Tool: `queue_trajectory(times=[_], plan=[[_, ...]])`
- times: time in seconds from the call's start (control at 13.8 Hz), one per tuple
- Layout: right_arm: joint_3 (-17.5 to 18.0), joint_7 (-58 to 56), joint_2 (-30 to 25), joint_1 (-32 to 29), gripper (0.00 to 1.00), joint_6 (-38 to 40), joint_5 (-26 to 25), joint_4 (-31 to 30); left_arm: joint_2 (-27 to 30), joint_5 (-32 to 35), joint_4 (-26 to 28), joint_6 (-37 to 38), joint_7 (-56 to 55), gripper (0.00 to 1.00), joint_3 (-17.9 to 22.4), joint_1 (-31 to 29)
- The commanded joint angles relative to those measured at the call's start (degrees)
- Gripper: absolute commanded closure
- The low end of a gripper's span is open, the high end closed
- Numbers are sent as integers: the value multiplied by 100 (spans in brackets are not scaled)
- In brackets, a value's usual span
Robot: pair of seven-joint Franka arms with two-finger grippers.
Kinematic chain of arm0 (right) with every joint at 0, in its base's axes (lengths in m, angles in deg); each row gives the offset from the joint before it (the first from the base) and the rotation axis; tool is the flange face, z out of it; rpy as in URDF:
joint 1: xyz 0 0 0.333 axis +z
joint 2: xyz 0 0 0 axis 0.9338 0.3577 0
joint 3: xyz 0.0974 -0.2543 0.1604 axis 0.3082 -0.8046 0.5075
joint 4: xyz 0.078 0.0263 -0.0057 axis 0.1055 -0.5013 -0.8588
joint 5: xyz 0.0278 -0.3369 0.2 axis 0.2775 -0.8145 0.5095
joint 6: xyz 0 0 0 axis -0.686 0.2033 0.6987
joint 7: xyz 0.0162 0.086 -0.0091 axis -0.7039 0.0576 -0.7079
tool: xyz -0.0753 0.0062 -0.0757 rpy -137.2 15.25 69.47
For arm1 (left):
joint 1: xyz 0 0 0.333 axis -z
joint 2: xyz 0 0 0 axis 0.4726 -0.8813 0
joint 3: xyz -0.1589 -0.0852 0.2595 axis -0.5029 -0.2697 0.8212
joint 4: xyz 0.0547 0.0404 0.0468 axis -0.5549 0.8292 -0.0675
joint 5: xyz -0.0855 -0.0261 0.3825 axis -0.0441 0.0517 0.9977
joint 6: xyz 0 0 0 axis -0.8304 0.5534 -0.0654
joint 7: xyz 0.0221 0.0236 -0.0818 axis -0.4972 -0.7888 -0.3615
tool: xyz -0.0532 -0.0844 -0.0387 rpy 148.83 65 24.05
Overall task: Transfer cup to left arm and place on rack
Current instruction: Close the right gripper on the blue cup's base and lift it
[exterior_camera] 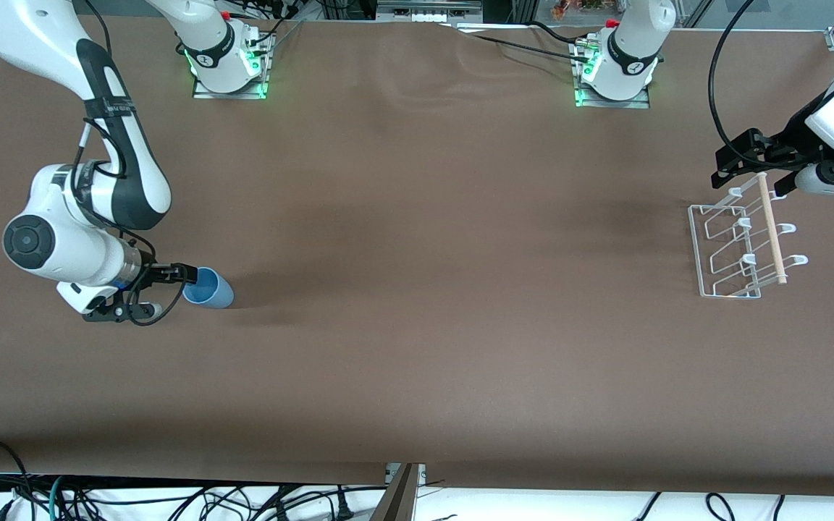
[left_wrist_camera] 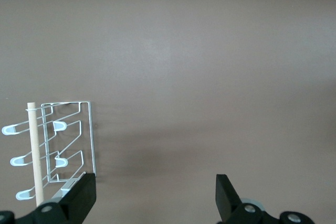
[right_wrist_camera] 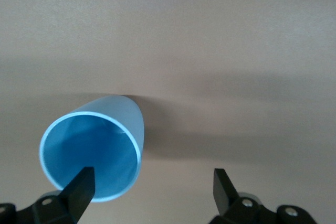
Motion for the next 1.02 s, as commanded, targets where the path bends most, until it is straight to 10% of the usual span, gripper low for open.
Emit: queue_trajectory(times=[0.0, 0.29, 0.44, 0.58, 0.94], plan=[[63, -100, -35, -80, 0, -459, 105, -329, -56, 180, -220, 88, 101, 0, -16, 28], [71, -100, 106, -80, 5, -566, 350, -338, -20, 189, -229, 141, 48, 0, 98, 221], [80, -109, 132, -80, 64, -549, 387, -330, -12, 189, -229, 211, 39, 0, 290, 414], [98, -109, 132, -71, 94, -514, 395, -286, -12, 189, -229, 229, 66, 0, 528, 634], [115, -109, 220, -63, 100, -505, 413, -163, -64, 128, -238, 211, 92, 0, 529, 556]])
